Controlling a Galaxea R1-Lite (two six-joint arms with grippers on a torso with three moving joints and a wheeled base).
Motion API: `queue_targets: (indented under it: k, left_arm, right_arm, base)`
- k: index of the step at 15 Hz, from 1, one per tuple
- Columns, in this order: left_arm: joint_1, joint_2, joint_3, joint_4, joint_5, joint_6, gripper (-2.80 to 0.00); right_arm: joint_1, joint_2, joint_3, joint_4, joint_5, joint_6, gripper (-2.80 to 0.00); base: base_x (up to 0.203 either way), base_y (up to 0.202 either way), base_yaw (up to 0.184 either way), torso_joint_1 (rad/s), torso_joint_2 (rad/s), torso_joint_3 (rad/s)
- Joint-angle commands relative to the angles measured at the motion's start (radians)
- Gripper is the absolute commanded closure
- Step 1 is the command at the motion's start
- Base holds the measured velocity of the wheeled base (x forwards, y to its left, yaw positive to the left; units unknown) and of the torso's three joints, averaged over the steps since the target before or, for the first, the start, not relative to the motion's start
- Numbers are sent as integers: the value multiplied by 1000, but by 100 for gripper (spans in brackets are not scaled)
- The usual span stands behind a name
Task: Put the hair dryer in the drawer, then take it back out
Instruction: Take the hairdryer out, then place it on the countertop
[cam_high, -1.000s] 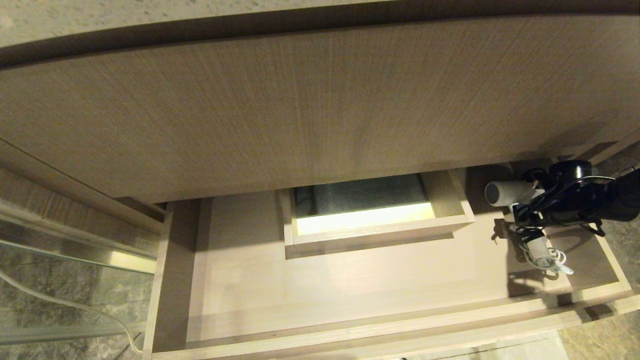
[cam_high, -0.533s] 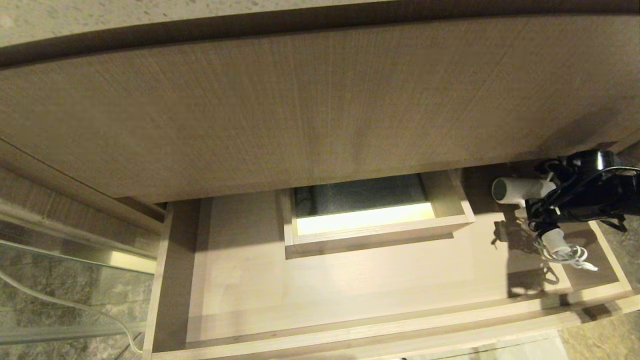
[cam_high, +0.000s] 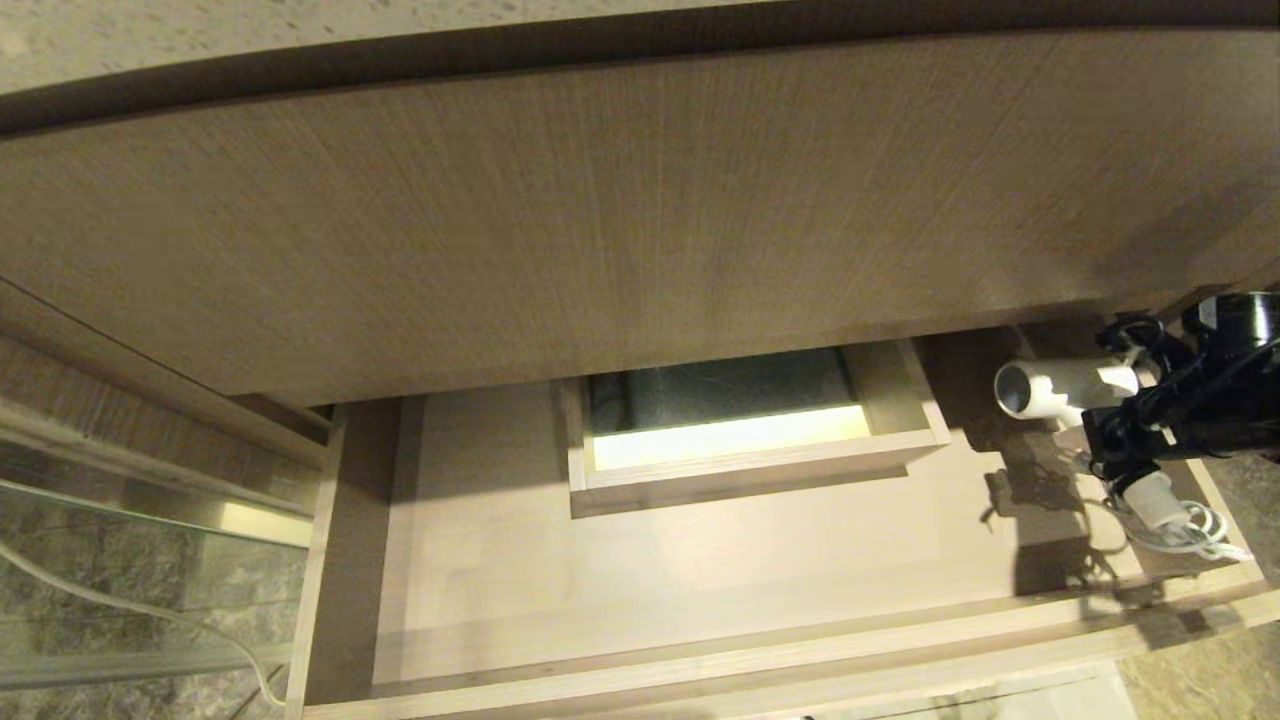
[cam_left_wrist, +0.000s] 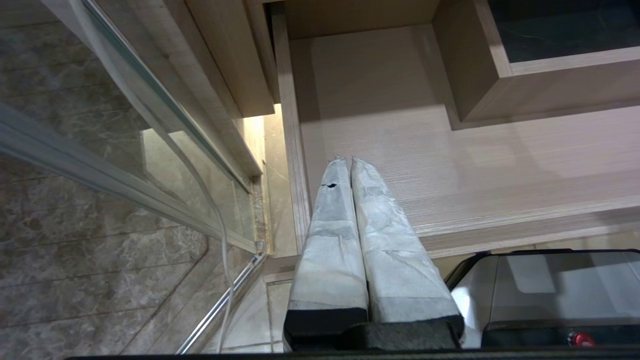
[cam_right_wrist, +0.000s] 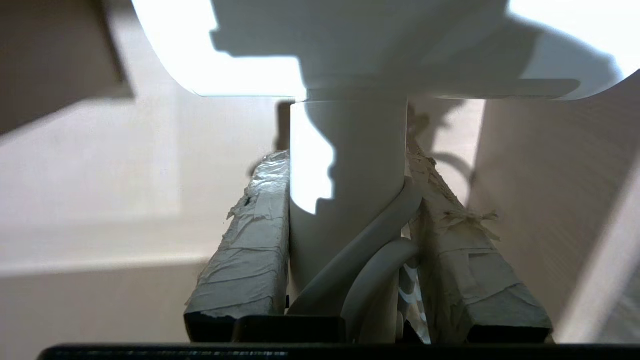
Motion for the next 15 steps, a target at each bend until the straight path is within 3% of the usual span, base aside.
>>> queue_targets:
  k: [1, 15]
  left_arm:
    - [0, 0, 0, 0, 0, 0, 0]
    - [0, 0, 0, 0, 0, 0, 0]
  right_arm:
    - [0, -141, 62, -3, 1, -31, 0]
    - [2, -641, 317, 57, -3, -55, 0]
  base:
    - [0, 0, 0, 0, 0, 0]
    - [0, 0, 0, 0, 0, 0]
